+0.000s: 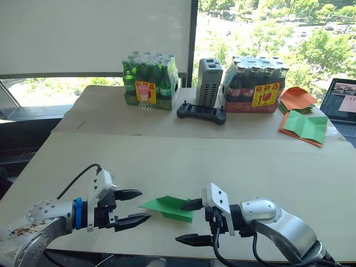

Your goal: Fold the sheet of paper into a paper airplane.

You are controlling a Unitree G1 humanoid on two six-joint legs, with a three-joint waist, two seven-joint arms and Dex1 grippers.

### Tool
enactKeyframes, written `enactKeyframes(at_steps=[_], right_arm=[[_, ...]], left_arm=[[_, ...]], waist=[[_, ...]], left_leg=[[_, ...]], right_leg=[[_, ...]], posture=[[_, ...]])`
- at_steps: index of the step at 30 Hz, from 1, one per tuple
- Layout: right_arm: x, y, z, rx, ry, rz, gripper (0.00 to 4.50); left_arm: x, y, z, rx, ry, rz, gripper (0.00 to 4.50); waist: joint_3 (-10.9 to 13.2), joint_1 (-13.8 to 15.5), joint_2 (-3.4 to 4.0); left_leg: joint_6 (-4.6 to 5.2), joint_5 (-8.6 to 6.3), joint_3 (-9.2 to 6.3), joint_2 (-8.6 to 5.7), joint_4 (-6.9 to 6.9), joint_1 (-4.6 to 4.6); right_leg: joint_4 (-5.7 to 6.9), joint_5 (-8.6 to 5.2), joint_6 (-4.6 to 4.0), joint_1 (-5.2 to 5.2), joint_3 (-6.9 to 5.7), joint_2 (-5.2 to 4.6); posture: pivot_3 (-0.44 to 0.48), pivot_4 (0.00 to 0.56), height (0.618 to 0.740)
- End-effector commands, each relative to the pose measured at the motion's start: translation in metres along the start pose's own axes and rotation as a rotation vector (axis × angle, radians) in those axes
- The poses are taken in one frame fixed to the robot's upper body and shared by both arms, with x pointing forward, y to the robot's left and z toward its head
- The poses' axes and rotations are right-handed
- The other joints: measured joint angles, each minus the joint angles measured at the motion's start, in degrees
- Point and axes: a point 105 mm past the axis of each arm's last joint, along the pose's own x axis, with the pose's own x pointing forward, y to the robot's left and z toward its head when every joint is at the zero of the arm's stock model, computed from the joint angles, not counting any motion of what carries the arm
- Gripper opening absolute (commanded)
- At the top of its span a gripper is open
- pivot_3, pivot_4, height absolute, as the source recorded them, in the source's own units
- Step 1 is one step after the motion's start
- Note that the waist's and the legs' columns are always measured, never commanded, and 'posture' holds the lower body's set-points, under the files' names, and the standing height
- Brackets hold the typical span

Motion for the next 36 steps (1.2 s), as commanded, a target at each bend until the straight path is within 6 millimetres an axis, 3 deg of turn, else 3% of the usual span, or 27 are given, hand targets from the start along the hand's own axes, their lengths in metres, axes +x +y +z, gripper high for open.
enactKeyframes(at_steps=[1,8,26,36], right_arm=[[0.004,-0.012,0.006,-0.039,-0.039,-0.035,4.34],[-0.001,-0.040,0.006,-0.054,-0.029,-0.117,4.34],[0.003,-0.051,0.022,-0.109,-0.075,-0.164,4.34],[0.006,-0.053,0.009,-0.249,0.012,-0.184,4.34]], left_arm=[[-0.002,-0.005,0.008,0.033,-0.010,0.004,4.17],[-0.003,-0.002,0.011,0.041,-0.014,0.015,4.17],[-0.002,0.006,0.005,0.057,-0.028,0.021,4.17],[0.001,0.006,0.006,0.081,-0.035,0.002,4.17]], waist=[[0.0,-0.1,0.00],[0.0,0.0,0.00],[0.0,-0.1,0.01],[0.0,-0.1,0.01]], left_leg=[[0.00,0.00,0.00,0.01,0.00,0.00],[-0.01,0.01,0.00,0.00,0.00,0.00],[-0.01,0.00,0.00,0.01,0.00,-0.03],[-0.01,0.01,0.01,0.01,0.01,-0.03]], right_leg=[[0.00,0.00,0.00,0.00,0.00,0.01],[0.01,0.01,-0.01,-0.02,0.00,0.02],[0.00,0.01,-0.01,-0.04,0.00,0.02],[0.01,0.01,-0.01,-0.05,0.00,0.03]], posture=[[0.000,0.150,0.675],[0.000,0.150,0.675],[0.000,0.150,0.675],[0.000,0.150,0.675]])
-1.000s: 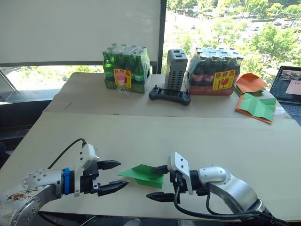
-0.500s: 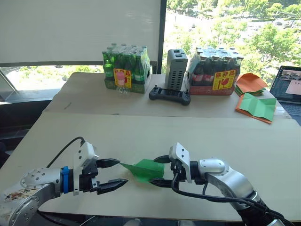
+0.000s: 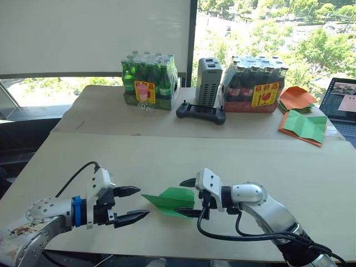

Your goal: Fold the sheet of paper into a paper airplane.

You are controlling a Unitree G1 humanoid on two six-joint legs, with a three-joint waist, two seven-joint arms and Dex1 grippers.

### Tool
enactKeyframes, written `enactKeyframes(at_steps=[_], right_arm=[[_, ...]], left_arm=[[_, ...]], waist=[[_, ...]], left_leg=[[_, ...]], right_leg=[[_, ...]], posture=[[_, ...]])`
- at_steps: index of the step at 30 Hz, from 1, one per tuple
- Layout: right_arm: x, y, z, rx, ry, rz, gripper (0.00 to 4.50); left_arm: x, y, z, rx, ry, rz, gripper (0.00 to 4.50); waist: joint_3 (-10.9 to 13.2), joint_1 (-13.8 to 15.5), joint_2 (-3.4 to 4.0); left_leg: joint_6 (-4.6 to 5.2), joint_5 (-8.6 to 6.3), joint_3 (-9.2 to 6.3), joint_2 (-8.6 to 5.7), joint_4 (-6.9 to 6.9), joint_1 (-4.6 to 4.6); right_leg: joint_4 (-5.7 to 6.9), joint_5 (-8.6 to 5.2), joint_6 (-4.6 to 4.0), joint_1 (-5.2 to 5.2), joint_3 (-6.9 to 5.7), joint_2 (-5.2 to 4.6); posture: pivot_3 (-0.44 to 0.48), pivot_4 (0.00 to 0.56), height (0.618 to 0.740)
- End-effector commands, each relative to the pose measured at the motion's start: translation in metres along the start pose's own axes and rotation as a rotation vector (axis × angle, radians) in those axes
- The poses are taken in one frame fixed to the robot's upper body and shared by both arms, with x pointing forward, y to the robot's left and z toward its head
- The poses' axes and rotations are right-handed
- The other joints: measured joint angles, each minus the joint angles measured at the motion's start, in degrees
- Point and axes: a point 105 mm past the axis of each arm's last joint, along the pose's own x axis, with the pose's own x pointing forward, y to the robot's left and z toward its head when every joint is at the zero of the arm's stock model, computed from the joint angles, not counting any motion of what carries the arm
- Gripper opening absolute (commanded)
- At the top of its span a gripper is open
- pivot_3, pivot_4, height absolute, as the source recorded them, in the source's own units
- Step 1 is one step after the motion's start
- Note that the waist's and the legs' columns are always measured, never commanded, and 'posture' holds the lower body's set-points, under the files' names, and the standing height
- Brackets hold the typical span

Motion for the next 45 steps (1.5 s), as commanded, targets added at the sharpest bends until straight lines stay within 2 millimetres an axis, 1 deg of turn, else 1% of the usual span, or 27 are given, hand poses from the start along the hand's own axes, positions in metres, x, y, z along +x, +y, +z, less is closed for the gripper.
enactKeyframes(at_steps=[1,2,3,4,7,9,11,13,14,19,21,23,25,27,28,29,31,32,33,36,37,39,40,42,45], right_arm=[[0.001,0.000,0.004,-0.055,-0.015,-0.007,4.10],[0.001,0.000,0.004,-0.057,-0.015,-0.007,3.82],[0.001,0.001,0.003,-0.058,-0.014,-0.007,3.43],[0.001,0.002,0.003,-0.063,-0.011,-0.005,3.21],[0.002,0.006,0.000,-0.063,-0.003,0.007,2.08],[0.002,0.008,-0.001,-0.061,0.000,0.009,1.46],[0.002,0.008,-0.003,-0.061,0.004,0.009,0.70],[0.003,0.009,-0.005,-0.063,0.014,0.011,0.09],[0.003,0.009,-0.006,-0.063,0.016,0.011,0.03],[0.003,0.006,-0.004,-0.065,0.010,-0.001,0.03],[0.002,0.005,0.000,-0.066,-0.008,-0.007,0.03],[-0.004,-0.004,0.010,-0.030,-0.057,-0.051,0.03],[-0.014,-0.022,0.015,0.000,-0.085,-0.132,0.03],[-0.034,-0.053,0.015,0.023,-0.086,-0.287,0.03],[-0.040,-0.061,0.015,0.029,-0.087,-0.332,0.03],[-0.050,-0.076,0.014,0.031,-0.081,-0.415,0.03],[-0.084,-0.121,0.005,0.068,-0.034,-0.703,0.03],[-0.100,-0.136,0.003,0.091,-0.029,-0.821,0.03],[-0.114,-0.146,0.000,0.121,-0.021,-0.918,0.03],[-0.143,-0.158,-0.015,0.193,0.027,-1.099,0.03],[-0.151,-0.160,-0.022,0.200,0.061,-1.145,0.03],[-0.177,-0.165,-0.039,0.243,0.134,-1.284,0.03],[-0.186,-0.166,-0.045,0.272,0.159,-1.332,0.03],[-0.199,-0.165,-0.056,0.320,0.201,-1.402,0.03],[-0.207,-0.161,-0.067,0.372,0.235,-1.450,0.03]], left_arm=[[0.002,-0.003,0.007,0.037,-0.024,-0.022,4.20],[0.002,-0.003,0.007,0.038,-0.026,-0.023,4.21],[0.002,-0.003,0.007,0.038,-0.026,-0.023,4.21],[0.002,-0.003,0.007,0.039,-0.027,-0.023,4.21],[0.003,-0.002,0.006,0.038,-0.026,-0.023,4.21],[0.003,-0.002,0.006,0.037,-0.026,-0.025,4.21],[0.003,-0.002,0.007,0.038,-0.027,-0.025,4.21],[0.003,-0.002,0.007,0.039,-0.027,-0.023,4.21],[0.003,-0.002,0.007,0.041,-0.026,-0.023,4.21],[0.003,-0.001,0.009,0.044,-0.031,-0.019,4.21],[0.004,-0.001,0.011,0.049,-0.033,-0.019,4.21],[0.006,-0.002,0.015,0.055,-0.049,-0.023,4.21],[0.008,-0.002,0.021,0.071,-0.074,-0.024,4.21],[0.013,0.000,0.032,0.102,-0.118,-0.014,4.21],[0.014,0.001,0.036,0.111,-0.132,-0.009,4.21],[0.017,0.003,0.043,0.127,-0.162,0.004,4.21],[0.025,0.006,0.064,0.166,-0.251,0.028,4.21],[0.028,0.005,0.073,0.170,-0.287,0.024,4.21],[0.031,0.002,0.080,0.165,-0.317,0.006,4.21],[0.036,-0.007,0.087,0.164,-0.334,-0.048,4.21],[0.038,-0.009,0.087,0.170,-0.323,-0.060,4.21],[0.043,-0.012,0.085,0.171,-0.309,-0.089,4.21],[0.045,-0.013,0.085,0.167,-0.306,-0.099,4.21],[0.049,-0.016,0.082,0.171,-0.287,-0.119,4.21],[0.052,-0.017,0.080,0.183,-0.269,-0.127,4.21]], waist=[[0.0,0.0,0.00],[0.0,0.0,0.00],[0.0,0.0,0.00],[0.0,0.0,0.00],[0.0,0.0,0.00],[0.0,0.0,0.00],[0.0,0.0,0.00],[0.0,0.0,0.00],[0.0,0.0,0.00],[0.0,0.0,0.00],[0.0,0.0,0.00],[0.0,0.0,0.00],[0.0,0.0,0.00],[0.0,0.1,0.00],[0.0,0.2,0.00],[0.0,0.2,0.00],[0.0,0.3,-0.01],[0.0,0.3,-0.02],[0.0,0.3,-0.02],[0.0,0.1,-0.02],[0.0,0.0,-0.02],[0.0,-0.3,-0.02],[0.0,-0.3,-0.02],[0.0,-0.3,-0.01],[0.0,-0.4,0.00]], left_leg=[[0.00,0.00,0.00,0.00,0.00,0.01],[0.00,0.00,0.00,0.00,0.01,0.00],[0.00,0.00,0.00,0.00,0.00,0.00],[0.00,0.00,0.00,0.00,0.00,0.00],[0.00,0.00,0.00,0.00,0.00,0.00],[0.00,0.00,0.00,0.00,0.00,0.00],[0.00,0.00,0.00,0.00,0.01,0.00],[0.00,0.00,0.00,0.00,0.01,0.01],[0.00,0.00,0.00,0.00,0.01,0.00],[0.00,0.00,0.00,0.00,0.01,0.00],[-0.01,0.00,0.00,0.00,0.01,0.01],[-0.01,0.00,0.00,0.00,0.02,0.00],[-0.01,0.00,0.00,0.00,0.02,0.00],[-0.01,0.00,-0.01,-0.02,0.04,0.00],[-0.01,0.00,-0.01,-0.03,0.06,0.00],[-0.01,0.01,-0.01,-0.05,0.09,-0.01],[-0.01,0.01,-0.02,-0.06,0.10,0.00],[-0.01,0.01,-0.02,-0.06,0.15,-0.03],[-0.02,0.01,-0.02,-0.06,0.22,-0.07],[-0.02,0.01,-0.02,-0.03,0.35,-0.11],[-0.02,0.01,-0.02,-0.02,0.35,-0.12],[-0.01,0.01,0.04,-0.03,0.34,-0.14],[-0.01,0.01,0.06,-0.04,0.35,-0.15],[0.00,0.01,0.07,-0.05,0.44,-0.19],[-0.01,0.02,0.14,-0.05,0.51,-0.19]], right_leg=[[0.00,0.00,0.00,0.01,0.00,0.00],[0.00,0.00,0.00,0.00,0.00,0.00],[0.01,0.00,0.00,0.00,0.00,0.00],[0.01,0.00,0.00,-0.01,0.00,0.00],[0.01,0.00,0.00,0.00,0.00,0.00],[0.01,0.00,0.00,0.00,0.00,0.00],[0.01,0.00,0.00,0.00,0.01,0.00],[0.02,0.00,0.00,0.00,0.00,0.00],[0.02,0.00,0.00,0.00,0.00,0.00],[0.02,0.00,0.00,0.00,0.00,0.00],[0.02,0.00,0.00,0.00,0.00,0.00],[0.02,0.00,0.00,0.00,0.00,0.00],[0.02,0.00,0.00,0.00,0.01,0.00],[0.02,0.01,0.00,0.01,0.00,0.00],[0.02,0.01,0.00,0.02,0.00,0.00],[0.03,0.01,0.00,0.03,-0.01,-0.02],[0.06,0.02,0.01,0.03,-0.01,-0.02],[0.07,0.02,0.01,0.04,-0.01,-0.02],[0.09,0.03,0.01,0.02,-0.01,-0.02],[0.25,0.03,0.01,-0.03,0.00,-0.01],[0.26,0.03,0.01,-0.05,0.00,0.00],[0.26,0.03,0.01,-0.09,0.07,0.00],[0.26,0.03,0.01,-0.09,0.09,-0.01],[0.30,0.03,0.01,-0.12,0.11,0.00],[0.47,0.02,0.01,-0.17,0.19,-0.01]], posture=[[0.000,0.150,0.675],[0.000,0.150,0.675],[0.000,0.150,0.675],[0.000,0.150,0.675],[0.000,0.150,0.675],[0.000,0.150,0.675],[0.000,0.150,0.675],[0.000,0.150,0.675],[0.000,0.150,0.675],[0.000,0.150,0.675],[0.000,0.150,0.675],[0.000,0.150,0.675],[0.000,0.150,0.675],[0.000,0.150,0.675],[0.000,0.150,0.675],[0.000,0.150,0.675],[0.000,0.150,0.675],[0.000,0.150,0.675],[0.000,0.150,0.675],[0.000,0.150,0.675],[0.000,0.150,0.675],[0.000,0.150,0.675],[0.000,0.150,0.675],[0.000,0.150,0.675],[0.000,0.150,0.675]])
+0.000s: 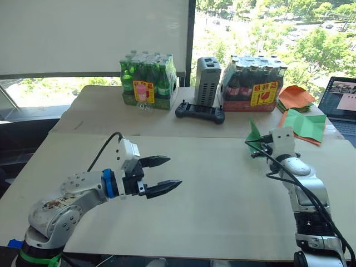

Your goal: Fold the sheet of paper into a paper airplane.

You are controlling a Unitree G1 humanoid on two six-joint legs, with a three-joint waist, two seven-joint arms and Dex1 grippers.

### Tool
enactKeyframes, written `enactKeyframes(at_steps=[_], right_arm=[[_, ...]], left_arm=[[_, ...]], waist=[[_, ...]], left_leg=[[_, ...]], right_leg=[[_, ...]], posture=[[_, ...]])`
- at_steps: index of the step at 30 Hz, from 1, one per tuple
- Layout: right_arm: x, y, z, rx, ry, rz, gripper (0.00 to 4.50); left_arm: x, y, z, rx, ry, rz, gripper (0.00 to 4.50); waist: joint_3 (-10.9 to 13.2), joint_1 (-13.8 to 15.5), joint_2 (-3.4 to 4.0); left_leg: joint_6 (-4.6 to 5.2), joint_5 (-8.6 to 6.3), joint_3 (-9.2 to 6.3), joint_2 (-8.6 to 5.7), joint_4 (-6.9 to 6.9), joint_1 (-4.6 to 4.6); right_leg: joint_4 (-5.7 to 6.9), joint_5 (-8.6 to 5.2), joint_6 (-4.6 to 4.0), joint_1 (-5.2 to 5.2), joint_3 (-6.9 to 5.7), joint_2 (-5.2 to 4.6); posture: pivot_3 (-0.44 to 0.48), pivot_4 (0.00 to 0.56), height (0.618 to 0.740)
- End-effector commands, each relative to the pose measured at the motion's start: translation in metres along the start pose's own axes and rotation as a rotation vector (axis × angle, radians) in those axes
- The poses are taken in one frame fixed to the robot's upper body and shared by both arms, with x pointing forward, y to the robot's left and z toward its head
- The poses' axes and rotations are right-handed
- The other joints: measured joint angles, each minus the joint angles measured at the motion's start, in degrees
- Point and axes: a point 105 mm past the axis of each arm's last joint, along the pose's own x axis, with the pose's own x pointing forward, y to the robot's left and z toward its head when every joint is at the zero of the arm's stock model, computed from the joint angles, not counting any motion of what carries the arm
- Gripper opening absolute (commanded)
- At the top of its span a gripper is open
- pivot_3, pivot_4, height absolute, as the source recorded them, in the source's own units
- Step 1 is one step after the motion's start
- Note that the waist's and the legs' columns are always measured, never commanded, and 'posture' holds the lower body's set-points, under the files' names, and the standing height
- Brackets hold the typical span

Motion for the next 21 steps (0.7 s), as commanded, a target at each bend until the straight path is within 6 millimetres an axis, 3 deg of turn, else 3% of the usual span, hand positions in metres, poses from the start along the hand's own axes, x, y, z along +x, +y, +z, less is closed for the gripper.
enactKeyframes(at_steps=[1,14,15,17,21], right_arm=[[-0.004,-0.016,0.000,0.026,0.013,-0.077,0.03],[-0.002,-0.011,-0.010,0.057,0.063,-0.056,0.03],[-0.002,-0.011,-0.007,0.072,0.049,-0.053,0.65],[-0.003,-0.011,0.000,0.090,0.015,-0.047,1.33],[-0.010,-0.007,0.037,0.085,-0.163,-0.018,2.67]], left_arm=[[0.003,-0.003,0.006,0.064,0.005,-0.023,4.21],[0.006,-0.003,0.002,0.083,0.019,-0.022,4.21],[0.006,-0.004,0.002,0.081,0.021,-0.024,4.21],[0.005,-0.004,0.001,0.078,0.021,-0.022,4.21],[0.003,0.000,-0.002,0.063,0.023,0.010,4.21]], waist=[[0.0,0.0,0.00],[0.0,-0.1,0.00],[0.0,-0.1,0.00],[0.0,-0.2,0.00],[0.0,-0.2,0.01]], left_leg=[[-0.01,0.01,0.00,0.01,0.01,0.00],[-0.01,0.01,0.02,-0.01,0.01,-0.05],[-0.01,0.01,0.02,-0.01,0.01,-0.05],[-0.01,0.01,0.02,0.00,0.01,-0.05],[-0.01,0.01,0.02,-0.01,0.01,-0.06]], right_leg=[[0.04,0.00,0.00,0.00,0.01,0.01],[0.07,0.00,0.00,-0.07,0.03,0.00],[0.07,0.00,0.00,-0.07,0.03,0.00],[0.07,0.00,0.00,-0.07,0.03,0.01],[0.07,0.00,0.00,-0.09,0.03,0.00]], posture=[[0.000,0.150,0.675],[0.000,0.150,0.675],[0.000,0.150,0.675],[0.000,0.150,0.675],[0.000,0.150,0.675]])
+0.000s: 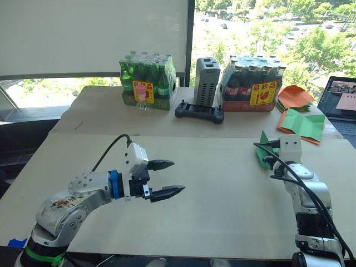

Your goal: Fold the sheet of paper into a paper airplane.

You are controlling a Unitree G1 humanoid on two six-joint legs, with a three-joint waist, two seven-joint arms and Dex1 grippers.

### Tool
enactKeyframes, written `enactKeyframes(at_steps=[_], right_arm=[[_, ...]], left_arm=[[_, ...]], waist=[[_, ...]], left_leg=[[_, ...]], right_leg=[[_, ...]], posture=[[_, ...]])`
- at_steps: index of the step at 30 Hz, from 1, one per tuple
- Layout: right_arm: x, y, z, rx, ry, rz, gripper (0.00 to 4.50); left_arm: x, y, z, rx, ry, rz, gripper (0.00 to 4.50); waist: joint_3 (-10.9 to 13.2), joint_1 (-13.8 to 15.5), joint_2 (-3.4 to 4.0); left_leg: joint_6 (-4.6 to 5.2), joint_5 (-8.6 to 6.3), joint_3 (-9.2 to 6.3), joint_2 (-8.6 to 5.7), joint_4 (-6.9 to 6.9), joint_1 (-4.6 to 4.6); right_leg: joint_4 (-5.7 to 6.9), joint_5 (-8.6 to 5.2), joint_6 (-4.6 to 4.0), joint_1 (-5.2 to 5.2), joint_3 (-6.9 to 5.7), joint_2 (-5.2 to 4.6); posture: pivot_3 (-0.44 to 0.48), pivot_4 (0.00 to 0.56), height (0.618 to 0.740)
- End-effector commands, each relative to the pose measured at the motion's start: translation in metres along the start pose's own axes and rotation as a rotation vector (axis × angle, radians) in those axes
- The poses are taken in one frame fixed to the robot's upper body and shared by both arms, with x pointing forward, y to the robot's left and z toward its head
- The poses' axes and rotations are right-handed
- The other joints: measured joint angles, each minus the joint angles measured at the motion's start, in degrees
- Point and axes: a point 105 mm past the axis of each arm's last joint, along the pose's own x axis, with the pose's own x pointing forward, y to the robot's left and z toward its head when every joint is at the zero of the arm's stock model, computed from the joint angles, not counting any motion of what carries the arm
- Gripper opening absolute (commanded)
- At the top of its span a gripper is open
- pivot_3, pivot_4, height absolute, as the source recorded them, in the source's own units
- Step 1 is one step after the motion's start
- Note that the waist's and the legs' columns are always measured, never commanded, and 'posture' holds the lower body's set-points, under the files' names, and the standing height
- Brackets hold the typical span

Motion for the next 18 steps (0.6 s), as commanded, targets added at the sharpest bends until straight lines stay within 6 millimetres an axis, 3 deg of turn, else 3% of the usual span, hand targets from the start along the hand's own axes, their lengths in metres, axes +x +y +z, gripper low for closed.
enactKeyframes(at_steps=[1,5,8,11,13,18], right_arm=[[-0.017,0.005,0.063,-0.002,-0.283,0.041,3.01],[-0.037,0.032,0.090,-0.011,-0.451,0.202,4.46],[-0.062,0.070,0.092,-0.026,-0.528,0.459,4.48],[-0.085,0.108,0.068,-0.112,-0.488,0.706,4.48],[-0.090,0.117,0.053,-0.145,-0.451,0.771,4.48],[-0.079,0.123,0.021,-0.207,-0.359,0.757,4.48]], left_arm=[[-0.004,0.000,0.002,0.019,-0.020,0.033,4.21],[-0.013,0.016,0.000,0.009,-0.046,0.167,4.21],[-0.027,0.035,-0.004,0.000,-0.067,0.320,4.21],[-0.045,0.053,-0.014,-0.010,-0.061,0.492,4.21],[-0.053,0.059,-0.019,-0.019,-0.057,0.563,4.21],[-0.088,0.084,-0.037,-0.032,-0.035,0.825,4.21]], waist=[[0.0,-0.1,0.01],[0.0,-0.3,0.02],[0.0,-0.3,0.02],[0.0,-0.2,0.03],[0.0,-0.1,0.03],[0.0,0.2,0.03]], left_leg=[[0.00,0.00,0.00,0.00,0.00,0.00],[0.00,0.00,0.01,0.02,-0.01,-0.03],[0.00,0.00,0.00,0.03,-0.02,0.00],[0.00,0.00,-0.01,0.03,-0.02,0.01],[0.01,-0.01,-0.01,0.01,-0.02,0.02],[0.01,-0.01,0.01,-0.02,0.03,0.02]], right_leg=[[0.00,0.00,0.00,-0.01,0.00,0.00],[0.03,0.00,0.00,-0.06,0.02,0.02],[0.04,0.00,0.00,-0.05,0.00,0.02],[0.02,0.00,0.00,-0.03,-0.01,0.03],[0.00,0.00,0.00,-0.01,-0.02,0.02],[0.02,0.00,0.01,-0.01,-0.01,-0.01]], posture=[[0.000,0.150,0.675],[0.000,0.150,0.675],[0.000,0.150,0.675],[0.000,0.150,0.675],[0.000,0.150,0.675],[0.000,0.150,0.675]])
